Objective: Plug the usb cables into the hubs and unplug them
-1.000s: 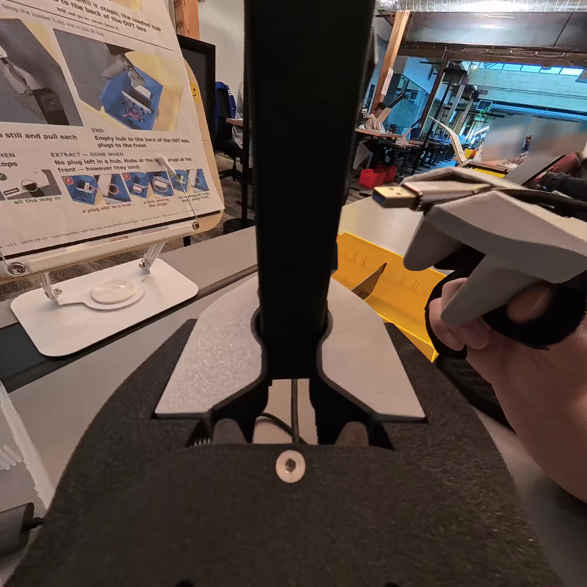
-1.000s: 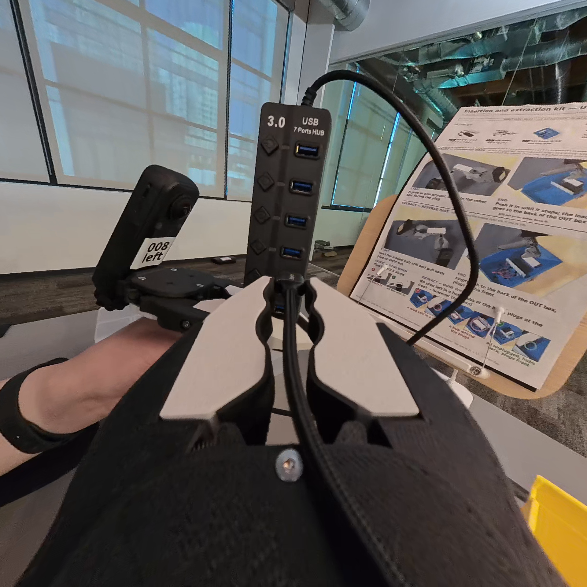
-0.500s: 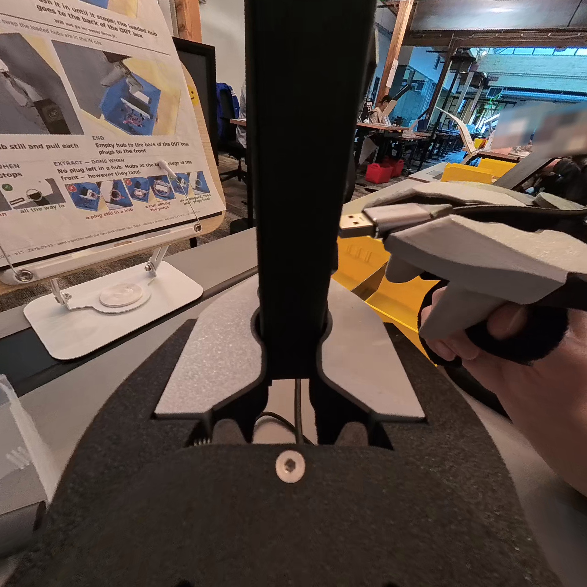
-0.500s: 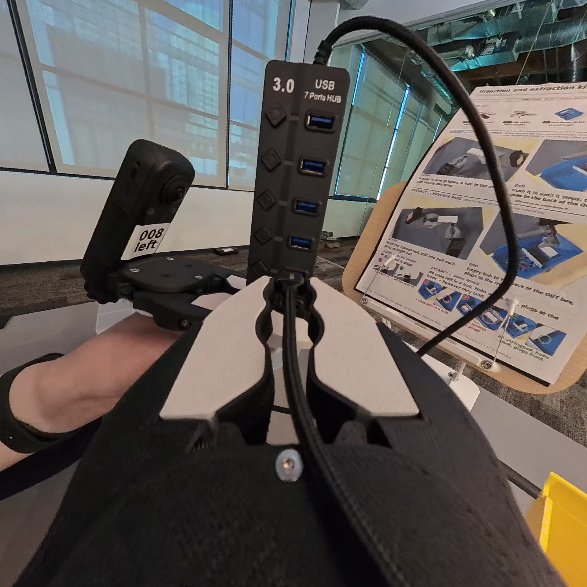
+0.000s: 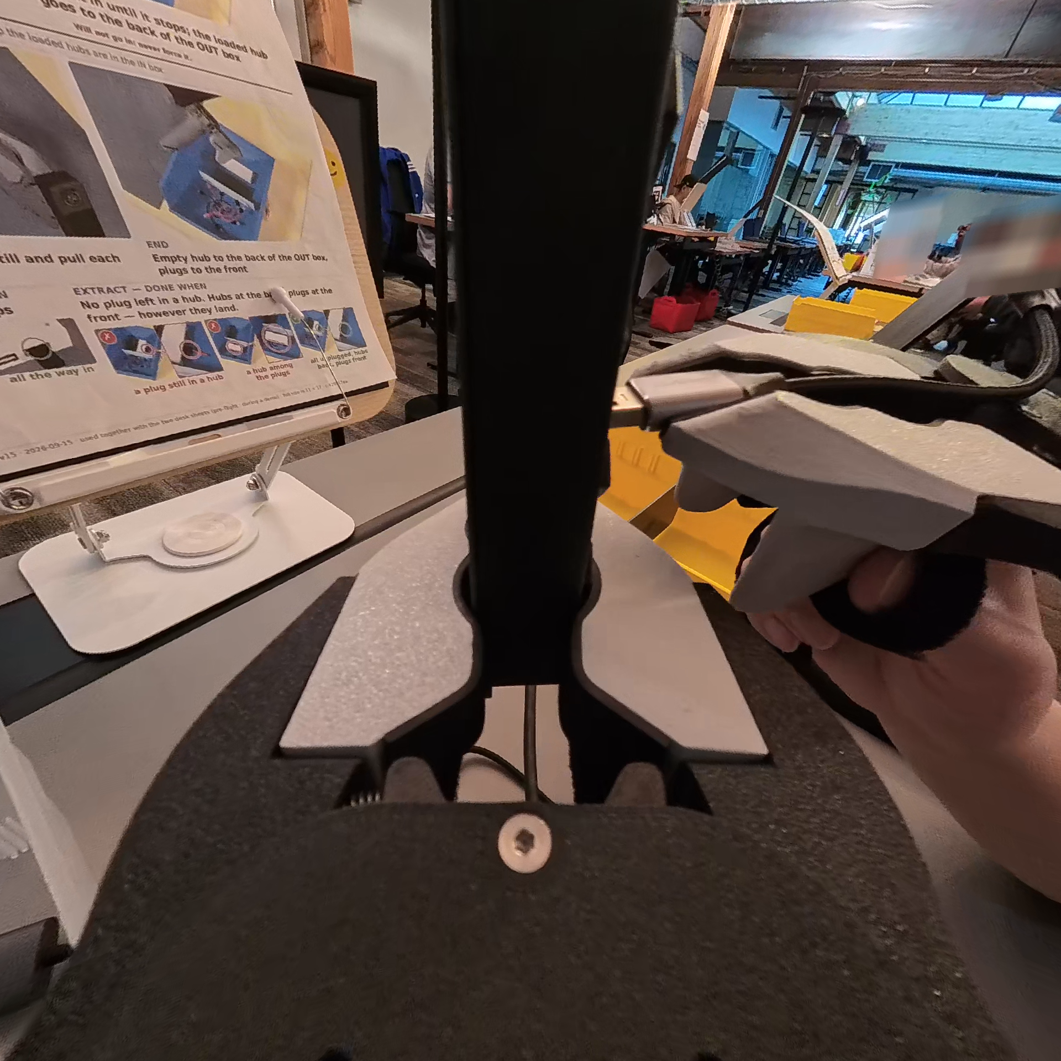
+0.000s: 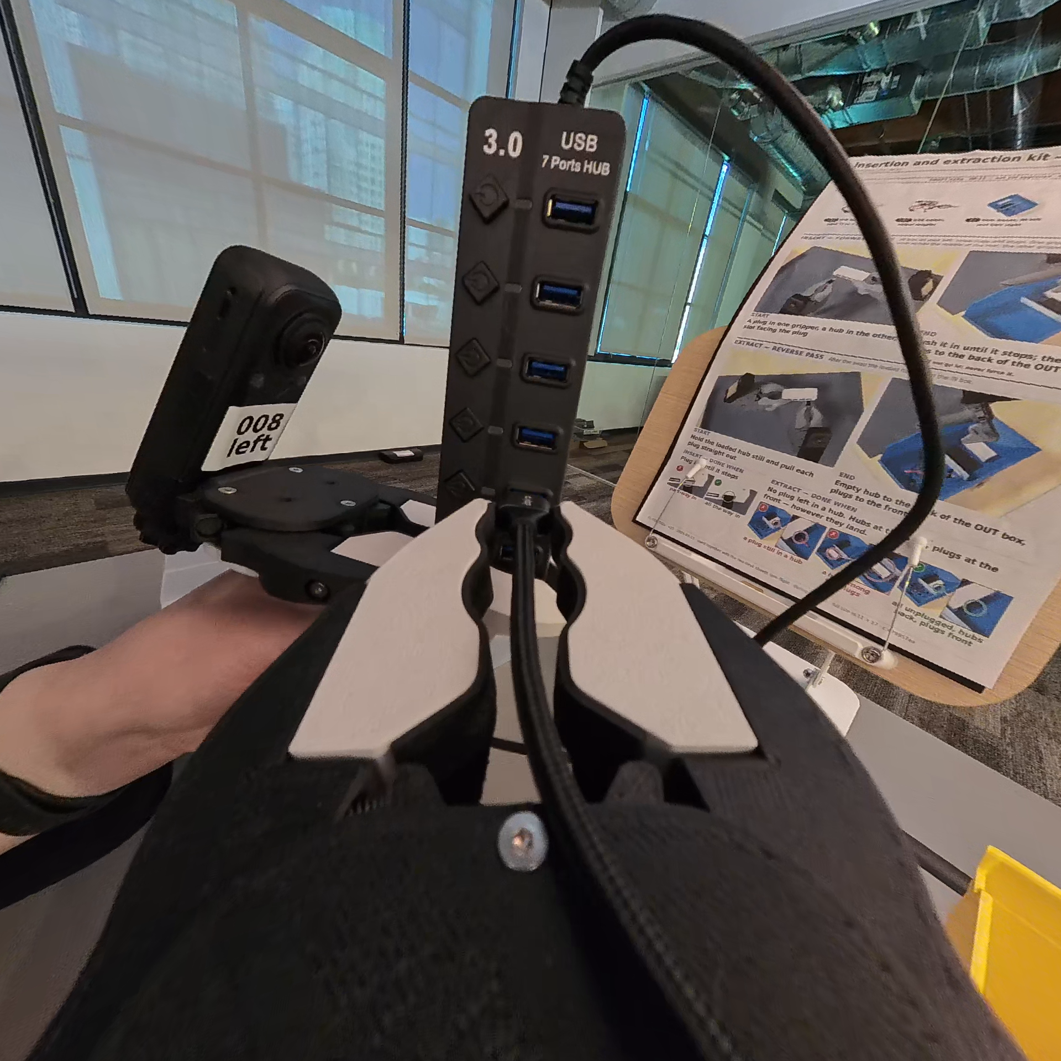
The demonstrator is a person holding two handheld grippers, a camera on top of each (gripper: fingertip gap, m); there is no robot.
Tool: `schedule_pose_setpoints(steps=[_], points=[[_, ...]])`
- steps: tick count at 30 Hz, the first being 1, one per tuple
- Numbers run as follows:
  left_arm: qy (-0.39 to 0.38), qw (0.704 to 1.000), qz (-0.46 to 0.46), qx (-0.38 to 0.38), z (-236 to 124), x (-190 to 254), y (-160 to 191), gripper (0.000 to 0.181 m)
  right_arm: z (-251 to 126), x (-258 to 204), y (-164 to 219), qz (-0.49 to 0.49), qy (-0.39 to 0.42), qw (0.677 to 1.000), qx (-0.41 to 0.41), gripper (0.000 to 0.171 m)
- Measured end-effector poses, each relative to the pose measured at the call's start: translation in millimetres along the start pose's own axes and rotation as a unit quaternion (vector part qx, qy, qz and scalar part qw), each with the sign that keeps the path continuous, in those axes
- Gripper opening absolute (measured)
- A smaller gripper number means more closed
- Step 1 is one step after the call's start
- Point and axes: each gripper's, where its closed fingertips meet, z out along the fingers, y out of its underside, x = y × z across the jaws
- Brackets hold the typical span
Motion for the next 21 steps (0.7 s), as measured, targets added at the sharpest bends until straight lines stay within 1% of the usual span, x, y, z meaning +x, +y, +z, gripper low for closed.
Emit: schedule_pose_setpoints(steps=[9,18,21], points=[[0.002,1.000,0.005,-0.002,0.9,2.2,1.0,0.025,0.3,1.2,1.3,-0.001,0.009,1.000,0.006,0.018],[-0.030,0.996,0.079,0.009,-2.3,-0.4,-4.7,0.026,-1.6,-2.6,-1.3,-0.011,0.020,0.999,0.036,0.018],[-0.014,0.997,0.076,0.018,-1.0,6.2,-5.1,0.026,-2.0,-2.9,-0.6,-0.011,0.025,0.999,0.044,0.018]])
